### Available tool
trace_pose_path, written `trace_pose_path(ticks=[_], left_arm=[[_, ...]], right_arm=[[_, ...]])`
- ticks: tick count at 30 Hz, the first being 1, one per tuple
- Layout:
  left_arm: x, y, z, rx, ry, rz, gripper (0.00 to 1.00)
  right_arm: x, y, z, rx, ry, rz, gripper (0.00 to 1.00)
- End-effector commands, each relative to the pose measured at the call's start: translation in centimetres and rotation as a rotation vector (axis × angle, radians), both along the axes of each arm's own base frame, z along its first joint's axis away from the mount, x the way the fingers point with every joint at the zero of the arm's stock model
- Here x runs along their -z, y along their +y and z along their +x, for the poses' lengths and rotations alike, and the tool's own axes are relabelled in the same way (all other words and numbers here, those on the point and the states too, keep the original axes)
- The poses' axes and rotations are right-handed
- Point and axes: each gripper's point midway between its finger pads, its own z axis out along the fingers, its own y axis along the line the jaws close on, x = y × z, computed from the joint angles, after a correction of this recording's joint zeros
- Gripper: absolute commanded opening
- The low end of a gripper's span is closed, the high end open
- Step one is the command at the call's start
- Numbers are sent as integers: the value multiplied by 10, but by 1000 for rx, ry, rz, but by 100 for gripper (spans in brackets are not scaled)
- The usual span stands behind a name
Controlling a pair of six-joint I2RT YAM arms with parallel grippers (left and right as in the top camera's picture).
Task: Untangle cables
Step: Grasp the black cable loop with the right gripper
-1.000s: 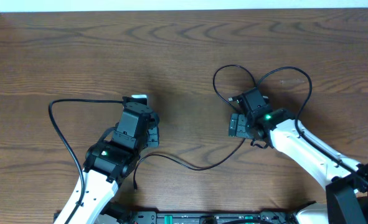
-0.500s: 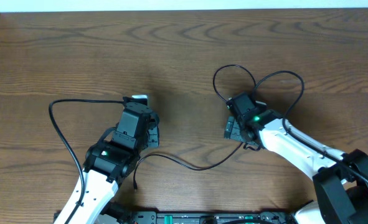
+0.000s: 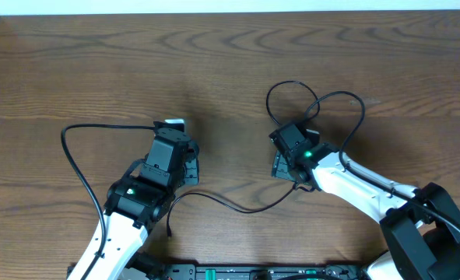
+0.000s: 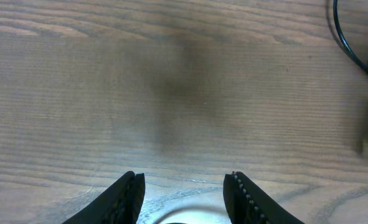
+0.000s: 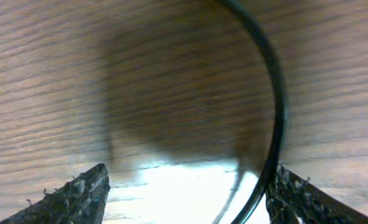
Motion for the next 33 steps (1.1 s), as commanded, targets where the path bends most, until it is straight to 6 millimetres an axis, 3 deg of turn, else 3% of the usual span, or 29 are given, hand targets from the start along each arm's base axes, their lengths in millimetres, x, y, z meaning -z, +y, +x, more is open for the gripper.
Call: trace_pose_path(ticks=[1,9,18,19,23,26,33], left_arm=[[0,2,-1,5,-1,9,46],[1,2,-2,5,2,10,46],[3,4,-6,5,22,19,46],[3,5,-7,5,23,20,46],[3,5,-8,4,24,21,46],[3,5,-8,4,24,22,46],[3,5,-7,3,23,23,46]], right_arm=[[4,3,-3,-1,13,5,70],[8,2,-3,0,18,-7,61],[39,-4,-12,12,93,-59,51],[42,-5,-13,12,101,-64,47],[46,-7,-15,19,114,-73,16],[46,-6,-14,19,111,-72,1],[38,-3,-6,-36,76,-70,1]])
